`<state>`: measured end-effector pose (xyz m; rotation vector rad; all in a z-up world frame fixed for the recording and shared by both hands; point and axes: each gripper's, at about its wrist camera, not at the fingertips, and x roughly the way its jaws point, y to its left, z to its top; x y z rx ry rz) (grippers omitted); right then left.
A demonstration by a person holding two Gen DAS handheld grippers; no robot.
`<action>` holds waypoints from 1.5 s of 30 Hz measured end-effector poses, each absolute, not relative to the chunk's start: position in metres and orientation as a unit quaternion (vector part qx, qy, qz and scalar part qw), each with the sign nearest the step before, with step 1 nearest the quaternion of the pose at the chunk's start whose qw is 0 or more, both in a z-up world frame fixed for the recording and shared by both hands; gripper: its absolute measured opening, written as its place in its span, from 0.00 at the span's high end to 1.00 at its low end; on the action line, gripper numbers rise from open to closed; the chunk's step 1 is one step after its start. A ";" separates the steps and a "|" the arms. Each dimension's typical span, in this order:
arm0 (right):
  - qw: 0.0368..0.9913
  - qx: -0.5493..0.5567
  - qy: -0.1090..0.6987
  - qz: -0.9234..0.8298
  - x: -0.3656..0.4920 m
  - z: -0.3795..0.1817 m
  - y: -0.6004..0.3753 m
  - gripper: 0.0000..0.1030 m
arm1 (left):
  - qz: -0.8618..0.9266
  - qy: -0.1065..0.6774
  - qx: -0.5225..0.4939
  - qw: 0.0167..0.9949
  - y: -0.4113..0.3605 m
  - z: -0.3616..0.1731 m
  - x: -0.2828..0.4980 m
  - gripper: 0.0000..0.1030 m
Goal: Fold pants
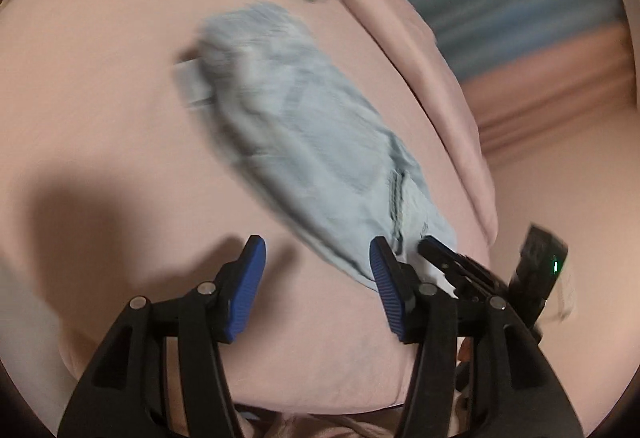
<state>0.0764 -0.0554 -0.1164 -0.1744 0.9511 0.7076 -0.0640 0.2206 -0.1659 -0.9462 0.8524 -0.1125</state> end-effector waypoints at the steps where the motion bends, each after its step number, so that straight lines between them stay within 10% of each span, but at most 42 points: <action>1: 0.833 -0.086 0.435 0.332 0.075 -0.115 -0.054 0.85 | -0.038 0.397 -0.460 0.793 0.230 -0.174 -0.069 0.47; 7: 0.818 -0.066 0.463 0.334 0.087 -0.152 -0.036 0.66 | -0.018 0.383 -0.521 0.763 0.242 -0.185 -0.059 0.45; 20: 0.820 -0.040 0.470 0.324 0.083 -0.139 -0.043 0.66 | 0.004 0.346 -0.574 0.742 0.247 -0.189 0.004 0.33; 34: 0.826 -0.028 0.469 0.310 0.093 -0.130 -0.033 0.66 | 0.058 0.386 -0.434 0.812 0.225 -0.160 0.025 0.74; 45: 0.818 -0.038 0.492 0.296 0.107 -0.146 -0.021 0.66 | 0.066 0.379 -0.331 0.862 0.203 -0.137 0.027 0.76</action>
